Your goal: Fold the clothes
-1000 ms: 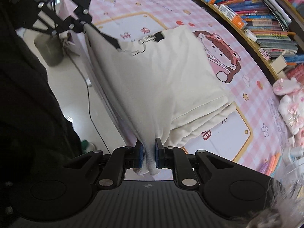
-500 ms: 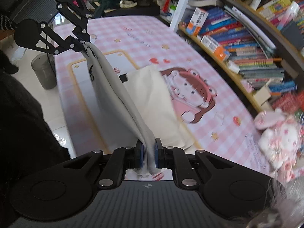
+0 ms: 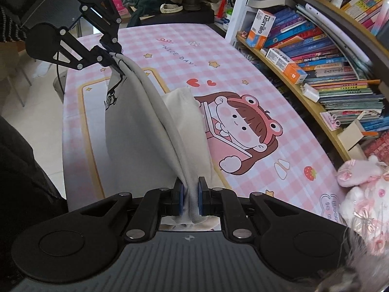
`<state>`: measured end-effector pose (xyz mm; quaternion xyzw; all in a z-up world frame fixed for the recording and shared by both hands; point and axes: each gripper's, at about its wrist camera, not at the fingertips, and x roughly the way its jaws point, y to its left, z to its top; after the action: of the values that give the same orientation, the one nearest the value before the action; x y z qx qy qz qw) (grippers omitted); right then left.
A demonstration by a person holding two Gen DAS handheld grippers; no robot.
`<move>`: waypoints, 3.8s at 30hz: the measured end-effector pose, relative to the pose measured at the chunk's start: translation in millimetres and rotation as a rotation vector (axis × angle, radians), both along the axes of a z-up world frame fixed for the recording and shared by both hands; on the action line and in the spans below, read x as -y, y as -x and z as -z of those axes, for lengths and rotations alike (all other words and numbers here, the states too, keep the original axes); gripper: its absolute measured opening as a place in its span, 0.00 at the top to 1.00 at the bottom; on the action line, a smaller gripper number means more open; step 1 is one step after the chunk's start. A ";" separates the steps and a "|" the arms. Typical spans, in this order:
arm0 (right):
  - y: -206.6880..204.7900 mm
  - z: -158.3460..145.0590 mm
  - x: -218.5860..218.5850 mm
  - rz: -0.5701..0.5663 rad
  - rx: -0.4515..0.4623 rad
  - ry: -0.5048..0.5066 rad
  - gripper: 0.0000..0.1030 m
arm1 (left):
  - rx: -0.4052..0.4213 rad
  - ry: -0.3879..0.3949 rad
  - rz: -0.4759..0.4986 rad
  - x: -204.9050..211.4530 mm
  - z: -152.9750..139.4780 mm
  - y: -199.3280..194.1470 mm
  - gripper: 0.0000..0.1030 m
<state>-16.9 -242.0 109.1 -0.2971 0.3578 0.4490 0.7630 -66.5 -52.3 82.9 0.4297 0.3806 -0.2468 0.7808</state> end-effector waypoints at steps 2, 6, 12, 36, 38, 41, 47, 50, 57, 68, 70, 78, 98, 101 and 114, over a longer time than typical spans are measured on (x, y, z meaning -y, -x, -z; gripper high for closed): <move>-6.3 0.9 1.2 -0.006 -0.010 -0.004 0.89 | -0.003 -0.008 -0.005 1.4 0.9 -3.4 0.95; -12.9 -1.0 3.6 -0.012 -0.025 -0.015 0.89 | -0.007 -0.020 -0.007 3.6 0.0 -4.3 0.95; -7.7 -6.9 7.8 -0.027 -0.057 -0.033 0.89 | -0.030 -0.017 0.009 2.3 -4.2 4.3 0.95; -69.8 6.9 -7.1 0.184 -0.130 -0.020 0.89 | -0.129 0.224 0.008 -30.8 8.3 -82.3 0.92; -88.6 23.7 -8.4 0.227 -0.158 -0.020 0.89 | -0.153 0.252 -0.019 -34.4 22.5 -103.9 0.89; -109.9 50.3 -11.7 0.282 -0.177 -0.021 0.89 | -0.205 0.291 -0.080 -40.8 44.6 -132.5 0.86; -138.7 94.1 -5.1 0.430 -0.213 -0.138 0.85 | -0.208 0.351 -0.215 -69.7 70.9 -154.4 0.66; -143.8 108.8 18.5 0.589 -0.284 -0.298 0.79 | -0.204 0.551 -0.321 -104.4 70.1 -151.3 0.66; -121.7 117.4 90.5 1.022 -0.456 -0.701 0.75 | -0.206 0.998 -0.590 -163.0 85.0 -123.6 0.71; -73.2 110.0 53.4 1.071 -0.321 -0.577 0.98 | -0.255 1.253 -0.714 -163.6 107.5 -119.9 0.77; -71.9 120.8 56.1 1.123 -0.336 -0.577 0.98 | -0.251 1.301 -0.728 -164.1 104.5 -117.8 0.97; -74.9 131.3 57.5 1.106 -0.337 -0.541 1.00 | -0.333 1.479 -0.986 -177.8 133.2 -129.4 0.97; -78.9 125.5 48.7 1.039 -0.301 -0.475 1.00 | -0.227 1.480 -0.864 -167.2 115.8 -78.5 0.98; -78.9 126.0 49.1 1.040 -0.303 -0.479 1.00 | -0.237 1.402 -0.911 -167.2 120.5 -86.2 0.97; -74.7 115.2 47.8 0.981 -0.264 -0.490 0.90 | -0.099 1.145 -0.890 -148.5 103.2 -63.6 0.52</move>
<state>57.8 -289.8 -6.1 0.1487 0.4319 0.1449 0.8777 -2.9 96.2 -20.2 -0.2537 0.3653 -0.0856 0.8915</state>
